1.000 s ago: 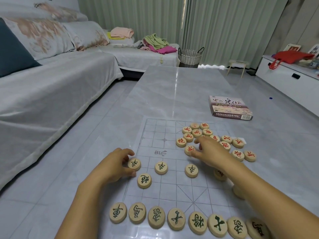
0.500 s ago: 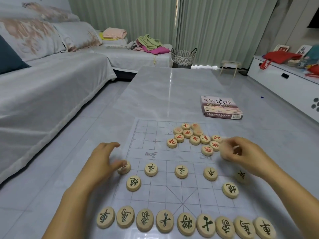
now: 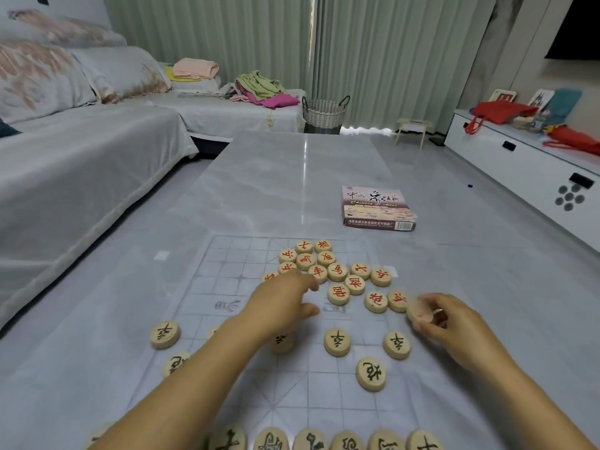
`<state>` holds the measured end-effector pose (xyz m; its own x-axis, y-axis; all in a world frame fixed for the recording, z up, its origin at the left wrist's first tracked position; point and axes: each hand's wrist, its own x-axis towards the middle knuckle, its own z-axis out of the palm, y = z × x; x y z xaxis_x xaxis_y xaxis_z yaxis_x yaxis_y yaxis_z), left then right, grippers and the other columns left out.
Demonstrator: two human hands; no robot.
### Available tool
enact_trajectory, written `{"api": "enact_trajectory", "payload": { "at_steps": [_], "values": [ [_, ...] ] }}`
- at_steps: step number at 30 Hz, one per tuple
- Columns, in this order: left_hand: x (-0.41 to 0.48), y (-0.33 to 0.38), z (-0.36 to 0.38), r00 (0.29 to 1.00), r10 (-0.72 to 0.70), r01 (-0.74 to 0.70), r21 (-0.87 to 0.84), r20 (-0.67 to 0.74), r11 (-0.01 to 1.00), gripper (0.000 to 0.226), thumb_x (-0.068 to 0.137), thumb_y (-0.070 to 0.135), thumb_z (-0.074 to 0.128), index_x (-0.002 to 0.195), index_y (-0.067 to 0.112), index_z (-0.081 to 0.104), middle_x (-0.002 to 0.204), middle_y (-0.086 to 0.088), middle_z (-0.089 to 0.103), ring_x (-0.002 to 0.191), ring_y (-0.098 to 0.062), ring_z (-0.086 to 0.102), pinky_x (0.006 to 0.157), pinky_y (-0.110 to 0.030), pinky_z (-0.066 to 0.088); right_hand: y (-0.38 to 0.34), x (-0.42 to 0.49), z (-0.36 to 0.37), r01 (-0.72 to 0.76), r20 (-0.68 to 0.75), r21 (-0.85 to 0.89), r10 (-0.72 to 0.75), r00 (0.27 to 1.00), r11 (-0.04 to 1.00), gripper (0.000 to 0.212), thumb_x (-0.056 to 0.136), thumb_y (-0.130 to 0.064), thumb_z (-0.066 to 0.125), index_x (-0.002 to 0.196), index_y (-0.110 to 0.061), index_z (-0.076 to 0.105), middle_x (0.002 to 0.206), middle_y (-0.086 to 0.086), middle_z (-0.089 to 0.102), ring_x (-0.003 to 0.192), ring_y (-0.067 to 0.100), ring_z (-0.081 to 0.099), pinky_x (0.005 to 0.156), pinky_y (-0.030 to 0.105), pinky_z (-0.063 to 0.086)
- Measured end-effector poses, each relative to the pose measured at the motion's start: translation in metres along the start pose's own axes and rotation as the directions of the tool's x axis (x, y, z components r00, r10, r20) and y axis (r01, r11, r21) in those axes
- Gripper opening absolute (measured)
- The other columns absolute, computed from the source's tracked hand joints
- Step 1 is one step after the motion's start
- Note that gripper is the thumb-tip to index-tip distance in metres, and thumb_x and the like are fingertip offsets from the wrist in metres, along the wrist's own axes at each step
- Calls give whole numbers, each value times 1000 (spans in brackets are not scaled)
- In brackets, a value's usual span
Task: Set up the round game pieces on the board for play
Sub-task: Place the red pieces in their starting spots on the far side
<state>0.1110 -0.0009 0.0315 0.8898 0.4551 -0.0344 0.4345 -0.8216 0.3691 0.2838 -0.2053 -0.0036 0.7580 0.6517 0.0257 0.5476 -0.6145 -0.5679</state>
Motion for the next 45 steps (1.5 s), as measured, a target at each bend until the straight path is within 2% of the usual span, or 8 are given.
{"api": "enact_trajectory", "payload": {
  "at_steps": [8,13,16,20,24,30,37,45],
  "values": [
    [59,41,46,996,-85,82,76,30,994,61,78,46,66,124,13,44,132,-11,42,116,-30,46,86,-40,44,6,7,6,78,22,-45,-77,997,996,45,83,-24,66,126,-20,53,106,-4,48,94,11,48,80,18,34],
    [73,58,54,1000,-23,24,140,-11,990,69,78,55,60,125,10,39,128,-14,45,114,-31,49,81,-38,42,5,12,11,107,15,-38,-106,994,994,46,84,-24,65,128,-21,52,107,-2,48,97,11,48,80,18,34],
    [85,60,54,998,-32,39,158,-49,987,61,84,49,57,126,9,39,129,-14,46,112,-32,52,74,-37,39,4,11,13,124,12,-35,-124,992,992,49,84,-24,64,130,-22,50,110,-2,49,104,13,48,81,18,33],
    [92,42,46,992,-112,114,31,-56,993,60,80,44,64,122,9,41,126,-12,46,110,-31,51,76,-36,41,2,11,13,109,0,-4,-109,994,994,51,84,-26,64,132,-23,45,107,-6,44,106,11,47,84,18,35],
    [82,23,38,998,-42,45,-63,49,997,47,78,31,70,116,13,50,123,-8,48,106,-25,49,84,-34,45,1,11,14,62,4,33,-63,998,998,51,82,-27,67,128,-20,47,108,-6,42,106,13,50,89,21,40],
    [61,-4,26,991,48,-33,-115,125,993,43,82,24,67,123,21,53,120,-2,47,104,-17,50,95,-32,46,2,11,13,45,-20,56,-44,999,997,39,82,-26,67,118,-17,54,107,-5,45,95,9,51,81,18,39],
    [47,-24,20,998,11,-6,-84,62,996,33,85,22,64,118,18,57,120,-3,50,101,-16,52,90,-30,47,3,11,14,39,-11,41,-39,999,998,39,83,-27,66,119,-18,54,108,-4,46,93,9,50,80,18,38],
    [37,-61,11,972,-173,169,-39,-158,985,36,84,27,63,117,18,55,118,-5,47,105,-20,47,85,-28,41,4,10,16,37,-27,48,-36,999,998,40,83,-27,66,120,-18,54,105,-4,46,91,9,49,78,18,37]
  ]
}}
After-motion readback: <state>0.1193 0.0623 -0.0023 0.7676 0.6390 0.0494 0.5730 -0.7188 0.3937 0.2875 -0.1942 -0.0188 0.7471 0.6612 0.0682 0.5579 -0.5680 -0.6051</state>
